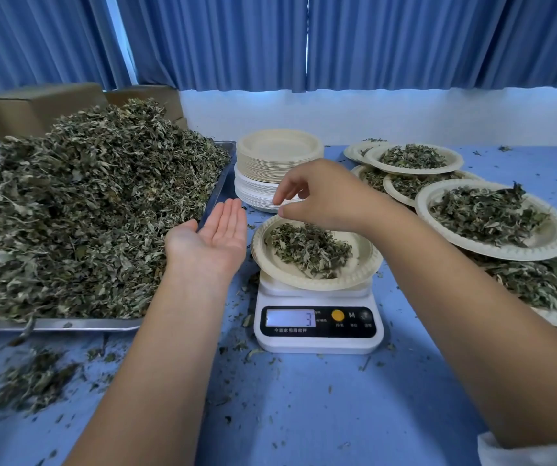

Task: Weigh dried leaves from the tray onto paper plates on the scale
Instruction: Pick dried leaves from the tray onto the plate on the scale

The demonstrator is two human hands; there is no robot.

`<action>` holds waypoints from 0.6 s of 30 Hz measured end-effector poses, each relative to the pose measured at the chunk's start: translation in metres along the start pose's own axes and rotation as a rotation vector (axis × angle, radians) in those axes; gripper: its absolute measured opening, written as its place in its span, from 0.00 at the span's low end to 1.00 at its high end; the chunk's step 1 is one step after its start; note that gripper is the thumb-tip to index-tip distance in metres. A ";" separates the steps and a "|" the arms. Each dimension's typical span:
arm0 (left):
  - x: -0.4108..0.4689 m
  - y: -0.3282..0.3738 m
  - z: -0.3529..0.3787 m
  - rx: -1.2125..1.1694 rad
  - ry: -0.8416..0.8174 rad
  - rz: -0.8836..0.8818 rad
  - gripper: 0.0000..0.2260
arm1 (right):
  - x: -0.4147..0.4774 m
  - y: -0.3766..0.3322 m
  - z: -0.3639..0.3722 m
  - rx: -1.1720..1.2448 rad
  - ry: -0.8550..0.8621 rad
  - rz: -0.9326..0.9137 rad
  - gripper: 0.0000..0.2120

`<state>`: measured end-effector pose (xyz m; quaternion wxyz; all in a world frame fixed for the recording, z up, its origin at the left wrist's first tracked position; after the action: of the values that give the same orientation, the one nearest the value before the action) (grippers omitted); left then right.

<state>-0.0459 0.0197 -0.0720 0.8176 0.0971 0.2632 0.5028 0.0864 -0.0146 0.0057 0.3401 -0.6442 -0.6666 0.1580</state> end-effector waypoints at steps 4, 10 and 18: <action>0.000 0.000 0.000 -0.004 -0.002 -0.006 0.21 | -0.001 -0.002 0.004 -0.037 -0.026 -0.012 0.05; 0.000 -0.001 0.000 0.011 0.008 -0.015 0.20 | -0.002 -0.008 0.005 0.000 -0.007 -0.027 0.06; -0.002 0.001 0.003 -0.001 0.001 -0.042 0.20 | -0.002 -0.039 0.011 0.124 0.134 -0.123 0.05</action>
<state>-0.0455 0.0189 -0.0689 0.8280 0.0910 0.2654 0.4855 0.0497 -0.0188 0.0233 0.4321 -0.5891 -0.6695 0.1343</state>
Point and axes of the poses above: each hand's wrist, its own x-axis towards the middle knuckle, its own z-axis out of the palm, y = z × x, the point moved 8 cm from there along x, towards the middle knuckle, and after that the axes turned 10 degrees about x, right-handed, at the moved point
